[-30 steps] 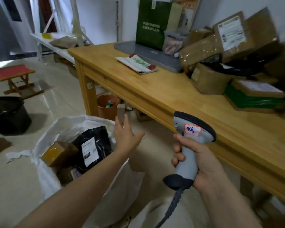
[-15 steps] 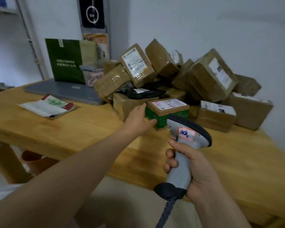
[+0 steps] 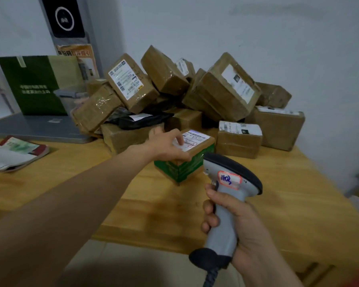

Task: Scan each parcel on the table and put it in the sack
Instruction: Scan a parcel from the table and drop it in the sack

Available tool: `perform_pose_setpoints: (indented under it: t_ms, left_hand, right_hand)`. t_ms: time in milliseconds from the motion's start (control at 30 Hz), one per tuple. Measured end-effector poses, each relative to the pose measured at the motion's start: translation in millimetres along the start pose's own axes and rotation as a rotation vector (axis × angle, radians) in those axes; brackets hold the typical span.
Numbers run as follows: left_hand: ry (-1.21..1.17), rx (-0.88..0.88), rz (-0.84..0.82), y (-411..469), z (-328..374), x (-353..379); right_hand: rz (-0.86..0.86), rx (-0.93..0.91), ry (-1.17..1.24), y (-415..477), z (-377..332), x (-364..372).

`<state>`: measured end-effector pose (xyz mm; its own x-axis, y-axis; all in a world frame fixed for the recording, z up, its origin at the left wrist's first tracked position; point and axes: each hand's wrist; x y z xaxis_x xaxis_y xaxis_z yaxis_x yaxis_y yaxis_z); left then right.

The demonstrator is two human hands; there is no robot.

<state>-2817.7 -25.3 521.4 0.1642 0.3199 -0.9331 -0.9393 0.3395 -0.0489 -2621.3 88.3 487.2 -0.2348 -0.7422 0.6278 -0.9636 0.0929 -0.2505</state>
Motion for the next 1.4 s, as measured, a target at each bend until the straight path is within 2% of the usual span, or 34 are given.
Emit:
perform_pose_setpoints:
  t_ms: [100,333,367,433,500,533,600,667,800,900,1000,1100,1400]
  left_hand:
    - [-0.102,-0.043,-0.128,-13.6,5.3,-5.4]
    - [0.132,-0.100,-0.388,-106.8,21.4,-12.4]
    - [0.035,-0.102,-0.371,-119.5,16.1,-8.4]
    - [-0.351,-0.141,-0.231,-140.3,1.7,2.2]
    - [-0.717,-0.280,-0.164,-158.1,-13.0,13.8]
    - [-0.872,-0.331,-0.181,-166.6,-20.5,19.1]
    - [-1.138,-0.326,-0.241,-184.1,-32.6,24.9]
    - [-1.271,-0.286,-0.284,-201.4,-38.0,21.2]
    - [-1.268,-0.293,-0.174,-221.1,-50.9,12.4]
    - [-1.290,-0.296,0.065,-230.3,-64.2,0.3]
    - [-1.218,-0.285,0.235,-238.1,-78.8,-13.5]
    - [-1.121,-0.221,0.291,-246.0,-91.6,-20.8]
    - [-1.070,-0.219,0.377,-254.3,-116.3,-24.1]
  right_hand:
    - [0.027,-0.012,0.002,-10.5,1.1,-6.0]
    - [0.198,-0.105,0.025,-24.3,3.5,-21.0]
    - [0.207,-0.106,0.014,-28.1,6.0,-19.6]
    - [0.209,-0.114,-0.006,-38.0,11.8,-15.6]
    - [0.194,-0.122,-0.027,-49.0,17.2,-10.7]
    - [0.186,-0.123,-0.043,-53.4,20.6,-9.2]
    - [0.194,-0.121,-0.069,-60.8,28.3,-7.3]
    - [0.204,-0.113,-0.082,-67.2,35.6,-4.1]
    - [0.164,-0.135,-0.128,-78.1,46.9,6.9]
    - [0.129,-0.190,-0.280,-87.7,51.5,14.6]
    - [-0.027,-0.168,-0.403,-101.9,54.5,24.9]
    - [-0.112,-0.156,-0.475,-109.9,60.8,31.8]
    - [-0.156,-0.194,-0.578,-117.6,64.9,43.6]
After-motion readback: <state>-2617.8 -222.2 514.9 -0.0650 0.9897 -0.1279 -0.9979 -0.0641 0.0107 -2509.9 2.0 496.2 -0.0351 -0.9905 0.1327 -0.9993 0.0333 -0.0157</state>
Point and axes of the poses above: each hand's wrist, its own y-axis towards the middle knuckle, its own x-axis out of the palm, z = x × y, and after that the axes turned 1 degree about -x, right-handed
